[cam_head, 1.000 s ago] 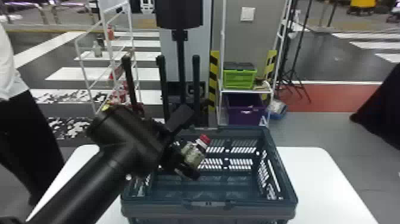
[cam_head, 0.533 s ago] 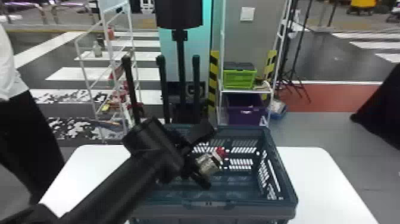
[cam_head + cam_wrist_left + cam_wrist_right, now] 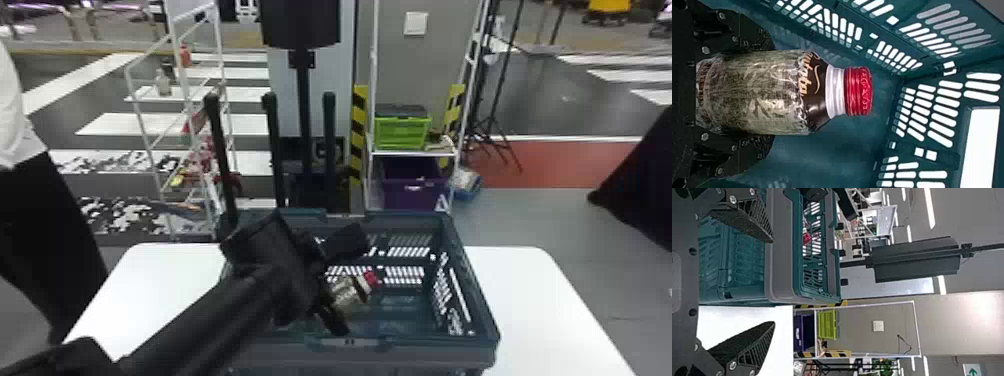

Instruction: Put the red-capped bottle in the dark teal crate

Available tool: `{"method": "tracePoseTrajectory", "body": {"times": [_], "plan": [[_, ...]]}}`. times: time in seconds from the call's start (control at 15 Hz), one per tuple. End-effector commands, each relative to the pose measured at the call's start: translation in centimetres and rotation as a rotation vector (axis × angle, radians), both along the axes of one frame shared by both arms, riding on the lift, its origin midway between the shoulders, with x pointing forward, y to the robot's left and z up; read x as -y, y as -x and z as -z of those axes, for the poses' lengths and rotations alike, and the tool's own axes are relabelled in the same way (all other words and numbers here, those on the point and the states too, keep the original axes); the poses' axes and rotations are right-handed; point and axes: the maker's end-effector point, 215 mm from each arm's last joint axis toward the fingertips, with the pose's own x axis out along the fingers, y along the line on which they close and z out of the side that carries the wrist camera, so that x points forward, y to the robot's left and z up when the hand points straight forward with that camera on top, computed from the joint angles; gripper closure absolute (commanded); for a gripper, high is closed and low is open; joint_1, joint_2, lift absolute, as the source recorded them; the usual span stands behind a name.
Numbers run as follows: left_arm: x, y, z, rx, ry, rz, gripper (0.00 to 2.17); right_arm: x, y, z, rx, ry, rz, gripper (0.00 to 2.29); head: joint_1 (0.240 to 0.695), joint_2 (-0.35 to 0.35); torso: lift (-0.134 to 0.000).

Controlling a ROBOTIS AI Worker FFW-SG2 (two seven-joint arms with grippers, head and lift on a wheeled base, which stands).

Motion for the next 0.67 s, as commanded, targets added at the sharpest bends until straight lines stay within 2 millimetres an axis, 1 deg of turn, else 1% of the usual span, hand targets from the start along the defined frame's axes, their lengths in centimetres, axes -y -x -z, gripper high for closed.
{"method": "tracePoseTrajectory", "body": {"times": [0.0,0.07,0.2,0.33,0.4,0.47,0.6], "plan": [[0.3,0.0,-0.2,0.009,0.004,0.001,0.05,0.0,0.0,0.0,0.0,0.0,0.0,0.15,0.499,0.0,0.0],[0.3,-0.2,-0.4,0.014,0.004,-0.001,0.0,0.0,0.0,0.0,0.0,0.0,0.0,0.15,0.499,0.0,0.0],[0.2,-0.5,-1.1,0.03,0.006,-0.012,0.0,0.0,0.1,-0.1,0.001,0.0,0.0,0.15,0.499,0.0,0.0],[-0.2,-0.9,-2.6,0.048,0.018,-0.045,0.01,0.0,0.1,0.0,0.0,-0.002,0.0,0.15,0.499,0.0,0.0],[-0.3,-1.3,-4.0,0.07,0.053,-0.076,0.03,0.1,0.1,0.0,0.0,-0.001,0.001,0.15,0.499,0.0,0.0],[-1.1,-1.7,-5.5,0.083,0.09,-0.126,0.03,0.1,0.1,0.0,0.0,-0.001,0.001,0.15,0.499,0.0,0.0],[-3.7,-2.8,-8.2,0.144,0.13,-0.243,0.03,0.1,0.1,0.0,0.0,0.002,0.002,0.15,0.499,0.0,0.0]]}}
